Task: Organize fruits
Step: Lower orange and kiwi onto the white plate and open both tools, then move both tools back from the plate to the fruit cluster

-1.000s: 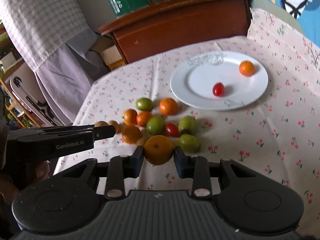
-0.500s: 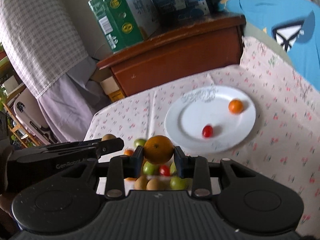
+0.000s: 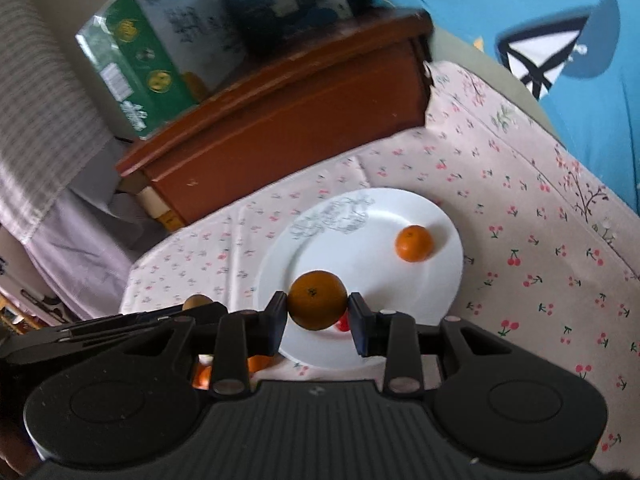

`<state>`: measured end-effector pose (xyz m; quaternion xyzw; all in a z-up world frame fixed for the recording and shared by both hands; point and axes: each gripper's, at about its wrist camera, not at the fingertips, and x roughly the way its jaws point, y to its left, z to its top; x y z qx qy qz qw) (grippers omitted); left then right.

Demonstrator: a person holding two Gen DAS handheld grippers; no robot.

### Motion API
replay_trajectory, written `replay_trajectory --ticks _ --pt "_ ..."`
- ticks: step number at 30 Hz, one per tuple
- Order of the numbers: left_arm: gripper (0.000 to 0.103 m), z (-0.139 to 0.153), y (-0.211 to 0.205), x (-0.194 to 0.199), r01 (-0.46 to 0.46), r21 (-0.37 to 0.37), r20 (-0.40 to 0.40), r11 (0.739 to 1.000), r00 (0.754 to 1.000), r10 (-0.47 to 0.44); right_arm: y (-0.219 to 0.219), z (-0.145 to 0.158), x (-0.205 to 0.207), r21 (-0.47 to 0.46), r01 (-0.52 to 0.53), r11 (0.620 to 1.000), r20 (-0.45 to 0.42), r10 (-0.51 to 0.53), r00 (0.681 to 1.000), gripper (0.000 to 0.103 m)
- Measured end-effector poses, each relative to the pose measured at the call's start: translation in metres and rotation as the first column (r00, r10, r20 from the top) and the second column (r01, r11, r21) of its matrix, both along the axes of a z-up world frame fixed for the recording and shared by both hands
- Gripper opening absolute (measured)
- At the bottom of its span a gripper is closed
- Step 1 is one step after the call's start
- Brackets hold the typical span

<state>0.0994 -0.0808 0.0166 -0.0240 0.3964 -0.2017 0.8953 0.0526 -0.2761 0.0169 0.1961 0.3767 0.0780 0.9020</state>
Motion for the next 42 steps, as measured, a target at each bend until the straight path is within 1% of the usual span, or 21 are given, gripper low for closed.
replay_trajectory --ticks 2,4,7,10,12,15,18,20,22,23,24,25,27,30,32,34,42 --pt "0.026 -0.007 -0.005 0.007 0.008 0.010 -0.017 1.000 1.000 -0.008 -0.001 -0.006 0.008 -0.016 0.015 1.000 -0.015 -0.015 1.000 0.033" --pt "0.026 -0.013 -0.010 0.014 0.014 0.008 -0.034 1.000 0.999 -0.014 -0.003 -0.011 0.014 -0.011 0.023 1.000 -0.029 -0.024 0.999 0.033" --pt "0.026 -0.017 -0.016 0.021 0.028 0.020 -0.036 0.999 0.999 -0.027 -0.005 -0.017 0.021 -0.018 0.045 0.999 -0.051 -0.046 0.998 0.033" --pt "0.026 -0.025 -0.019 0.028 0.029 0.029 -0.061 0.999 0.998 -0.027 -0.008 -0.026 0.027 -0.006 0.067 0.998 -0.087 -0.067 0.994 0.033" --pt "0.026 -0.029 -0.022 0.031 0.033 0.028 -0.074 0.999 0.997 -0.030 -0.009 -0.032 0.030 -0.014 0.086 0.996 -0.112 -0.087 0.990 0.033" --pt "0.027 -0.033 -0.028 0.034 0.041 0.038 -0.073 0.998 0.997 -0.038 -0.012 -0.039 0.033 -0.008 0.112 0.994 -0.131 -0.112 0.985 0.033" --pt "0.029 -0.032 -0.031 0.035 0.040 0.033 -0.074 0.999 0.997 -0.038 -0.013 -0.041 0.036 -0.001 0.118 0.993 -0.131 -0.117 0.984 0.036" --pt "0.036 -0.027 -0.029 0.035 0.025 0.020 -0.070 0.999 0.997 -0.024 -0.013 -0.039 0.036 -0.002 0.124 0.992 -0.116 -0.124 0.985 0.037" --pt "0.055 -0.020 -0.025 0.034 -0.005 0.032 -0.053 0.999 0.999 0.007 -0.015 -0.035 0.037 0.021 0.123 0.992 -0.105 -0.120 0.987 0.037" --pt "0.059 -0.016 -0.022 0.033 -0.014 0.035 -0.037 0.999 0.999 0.015 -0.017 -0.032 0.037 0.034 0.126 0.991 -0.097 -0.122 0.988 0.039" --pt "0.066 -0.011 -0.019 0.032 -0.022 0.034 -0.022 0.999 0.999 0.023 -0.018 -0.030 0.037 0.042 0.127 0.991 -0.091 -0.123 0.988 0.040" --pt "0.071 -0.007 -0.015 0.031 -0.033 0.033 -0.012 0.999 0.999 0.034 -0.019 -0.028 0.037 0.046 0.125 0.991 -0.084 -0.121 0.989 0.044" --pt "0.077 0.002 -0.008 0.029 -0.061 0.029 -0.003 0.998 0.998 0.062 -0.018 -0.023 0.036 0.039 0.119 0.992 -0.063 -0.116 0.991 0.046" --pt "0.078 0.014 0.001 0.025 -0.090 0.040 0.012 0.995 0.996 0.089 -0.016 -0.016 0.034 0.027 0.103 0.994 -0.037 -0.102 0.994 0.047" --pt "0.080 0.019 0.007 0.021 -0.108 0.063 0.019 0.992 0.994 0.107 -0.015 -0.012 0.031 0.032 0.095 0.995 -0.025 -0.094 0.995 0.050" --pt "0.081 0.023 0.014 0.017 -0.121 0.085 0.020 0.989 0.993 0.120 -0.014 -0.010 0.028 0.035 0.082 0.996 -0.020 -0.082 0.996 0.050" --pt "0.081 0.025 0.053 -0.004 -0.218 0.045 -0.032 0.975 0.975 0.219 0.002 -0.005 0.006 -0.005 0.004 1.000 -0.005 -0.004 1.000 0.050"
